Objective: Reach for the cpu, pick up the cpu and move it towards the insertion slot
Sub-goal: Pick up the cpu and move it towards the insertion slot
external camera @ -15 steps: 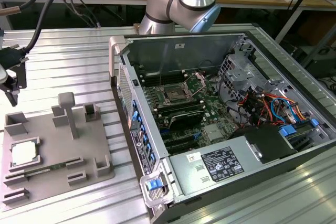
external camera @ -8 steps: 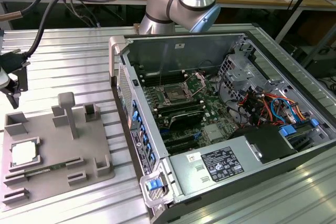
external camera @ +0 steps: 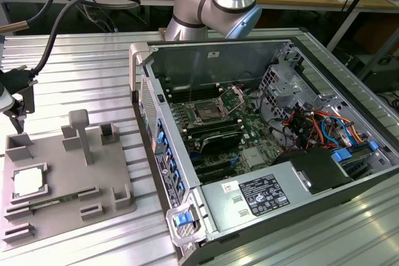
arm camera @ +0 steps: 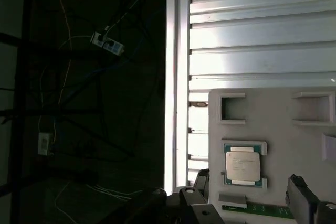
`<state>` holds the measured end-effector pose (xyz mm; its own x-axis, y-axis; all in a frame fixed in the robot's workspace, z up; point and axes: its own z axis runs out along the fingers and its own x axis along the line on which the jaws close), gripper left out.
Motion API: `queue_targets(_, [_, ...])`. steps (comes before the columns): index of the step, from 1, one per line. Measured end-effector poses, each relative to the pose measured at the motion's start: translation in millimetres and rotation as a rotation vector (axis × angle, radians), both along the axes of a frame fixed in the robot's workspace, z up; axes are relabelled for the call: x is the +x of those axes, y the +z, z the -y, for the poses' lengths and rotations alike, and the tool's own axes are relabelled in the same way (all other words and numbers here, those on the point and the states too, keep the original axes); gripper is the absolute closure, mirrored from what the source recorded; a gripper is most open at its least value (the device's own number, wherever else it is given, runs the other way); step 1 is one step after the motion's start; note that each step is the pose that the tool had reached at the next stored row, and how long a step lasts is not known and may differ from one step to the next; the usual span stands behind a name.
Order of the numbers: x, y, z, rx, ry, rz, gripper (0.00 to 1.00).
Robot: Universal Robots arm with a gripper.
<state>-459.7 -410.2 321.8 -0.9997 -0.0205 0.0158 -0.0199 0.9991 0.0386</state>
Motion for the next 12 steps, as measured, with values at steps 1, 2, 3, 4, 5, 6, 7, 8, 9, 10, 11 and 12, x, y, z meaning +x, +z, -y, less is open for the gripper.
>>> queue_targets(1, [0.0,-0.8,0.2,0.0,0.0,0.0001,0.34])
queue_targets(2, [0.0,-2.0,0.4,0.0,0.0,0.0,0.34])
queue_targets(3, [0.0,-2.5,0.4,-0.0001,0.0,0.0,0.34])
queue_targets(4, [0.0,-2.9,0.4,-0.0002,0.0,-0.0002,0.34])
queue_targets(5, [0.0,-3.1,0.5,-0.0001,0.0,-0.0001,0.34])
queue_targets(6, [0.0,-3.2,0.5,0.0,0.0,0.0,0.34])
queue_targets(7, [0.0,-3.3,0.4,-0.0001,0.0,0.0,0.34])
queue_targets(8, [0.0,-3.5,0.4,0.0,0.0,0.0001,0.34])
queue_targets(9, [0.0,-3.5,0.4,0.0,0.0,0.0,0.34])
queue_targets(10, [0.0,-3.7,0.4,0.0,0.0,0.0,0.34])
queue_targets(11, [0.0,-4.0,0.4,0.0,0.0,0.0001,0.34])
queue_targets(12, [0.0,-4.1,0.4,0.0,0.0,0.0,0.34])
